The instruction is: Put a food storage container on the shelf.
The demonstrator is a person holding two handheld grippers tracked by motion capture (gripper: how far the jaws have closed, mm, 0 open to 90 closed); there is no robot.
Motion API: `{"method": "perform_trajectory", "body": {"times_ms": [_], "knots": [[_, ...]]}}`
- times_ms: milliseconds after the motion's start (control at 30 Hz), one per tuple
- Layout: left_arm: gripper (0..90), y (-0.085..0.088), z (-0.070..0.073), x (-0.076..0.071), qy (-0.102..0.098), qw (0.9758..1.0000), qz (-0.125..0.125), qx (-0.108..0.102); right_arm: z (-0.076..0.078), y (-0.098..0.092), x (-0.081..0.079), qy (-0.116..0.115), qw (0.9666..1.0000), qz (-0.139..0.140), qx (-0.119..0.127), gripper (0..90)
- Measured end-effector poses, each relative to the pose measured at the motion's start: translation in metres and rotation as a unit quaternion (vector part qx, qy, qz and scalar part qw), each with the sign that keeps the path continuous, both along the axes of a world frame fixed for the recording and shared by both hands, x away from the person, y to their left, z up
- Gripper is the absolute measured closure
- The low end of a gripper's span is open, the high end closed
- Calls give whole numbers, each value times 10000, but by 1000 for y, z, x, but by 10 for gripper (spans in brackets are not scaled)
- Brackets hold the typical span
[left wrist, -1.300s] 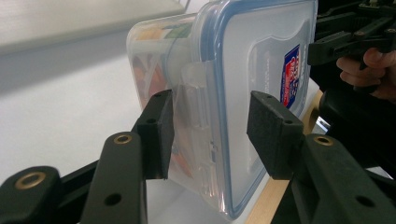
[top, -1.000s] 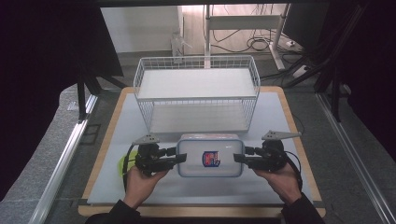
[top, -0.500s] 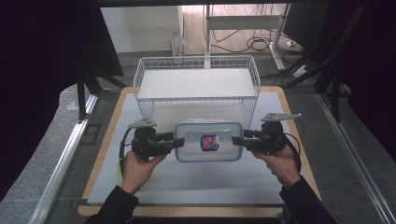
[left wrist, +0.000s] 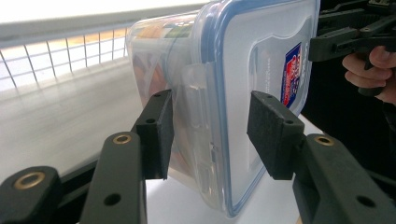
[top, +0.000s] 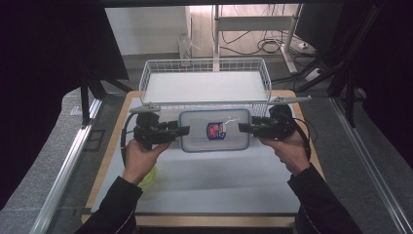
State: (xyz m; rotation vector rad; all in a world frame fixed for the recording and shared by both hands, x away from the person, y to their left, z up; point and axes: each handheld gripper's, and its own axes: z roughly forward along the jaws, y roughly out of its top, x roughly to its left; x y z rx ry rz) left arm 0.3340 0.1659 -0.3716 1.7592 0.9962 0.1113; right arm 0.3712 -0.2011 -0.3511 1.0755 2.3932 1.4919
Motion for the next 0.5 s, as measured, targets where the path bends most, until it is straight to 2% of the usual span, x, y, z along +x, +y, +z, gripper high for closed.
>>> {"method": "perform_trajectory", "body": {"times_ms": [233, 333, 500], "knots": [[517, 10, 12, 14, -34, 10000, 6, -30, 15, 10, 15, -56, 10000, -1, -9, 455], [517, 14, 24, 24, -57, 10000, -8, -7, 26, 14, 24, -98, 9999, -23, 39, 455], [517, 15, 35, 36, -65, 10000, -29, 21, 35, 16, 33, -141, 9998, -70, 76, 455]]}}
